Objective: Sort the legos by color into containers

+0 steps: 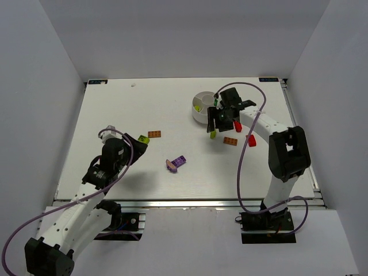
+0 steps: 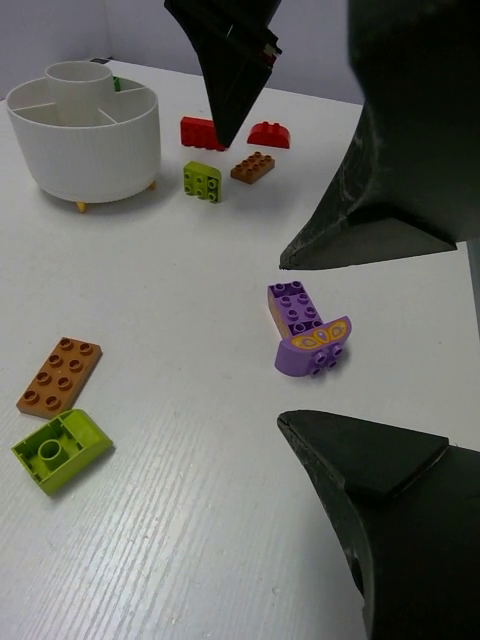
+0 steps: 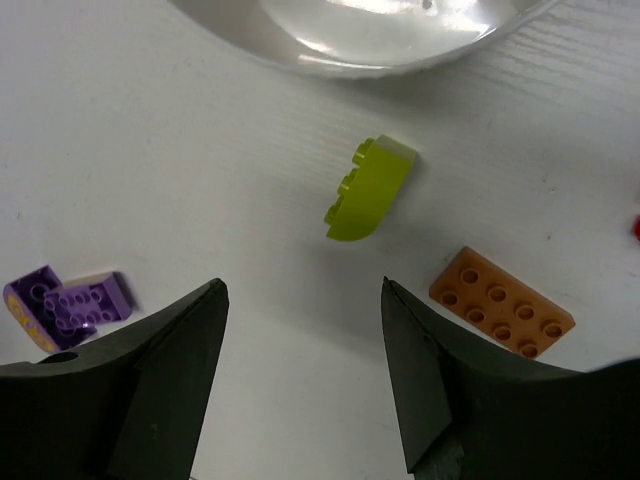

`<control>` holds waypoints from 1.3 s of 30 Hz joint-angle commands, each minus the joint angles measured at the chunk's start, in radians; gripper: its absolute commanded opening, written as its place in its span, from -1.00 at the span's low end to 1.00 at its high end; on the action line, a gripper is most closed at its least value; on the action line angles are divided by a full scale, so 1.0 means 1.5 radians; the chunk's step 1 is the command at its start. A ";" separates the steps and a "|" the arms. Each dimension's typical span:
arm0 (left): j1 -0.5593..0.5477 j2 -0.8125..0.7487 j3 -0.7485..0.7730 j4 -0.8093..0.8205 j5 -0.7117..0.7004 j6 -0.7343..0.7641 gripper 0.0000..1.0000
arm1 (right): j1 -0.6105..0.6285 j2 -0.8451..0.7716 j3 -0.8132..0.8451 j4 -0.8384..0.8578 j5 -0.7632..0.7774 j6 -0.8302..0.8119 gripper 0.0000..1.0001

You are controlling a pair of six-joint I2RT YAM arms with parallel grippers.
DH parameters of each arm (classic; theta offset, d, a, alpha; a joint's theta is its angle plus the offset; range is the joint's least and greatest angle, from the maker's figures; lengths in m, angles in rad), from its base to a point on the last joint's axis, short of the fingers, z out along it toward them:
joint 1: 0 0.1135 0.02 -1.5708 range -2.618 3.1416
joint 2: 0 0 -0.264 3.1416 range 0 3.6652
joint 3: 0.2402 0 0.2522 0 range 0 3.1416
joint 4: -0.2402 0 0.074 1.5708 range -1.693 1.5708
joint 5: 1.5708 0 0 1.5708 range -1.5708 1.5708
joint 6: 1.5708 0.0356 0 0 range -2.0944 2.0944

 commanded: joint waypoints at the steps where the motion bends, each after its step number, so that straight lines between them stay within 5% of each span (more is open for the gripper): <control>1: 0.003 -0.009 0.009 -0.022 -0.030 -0.012 0.35 | -0.001 0.022 0.033 0.030 0.029 0.029 0.36; 39: 0.003 -0.006 0.020 -0.022 -0.055 -0.009 0.36 | -0.004 0.114 -0.005 0.090 0.081 0.031 -0.04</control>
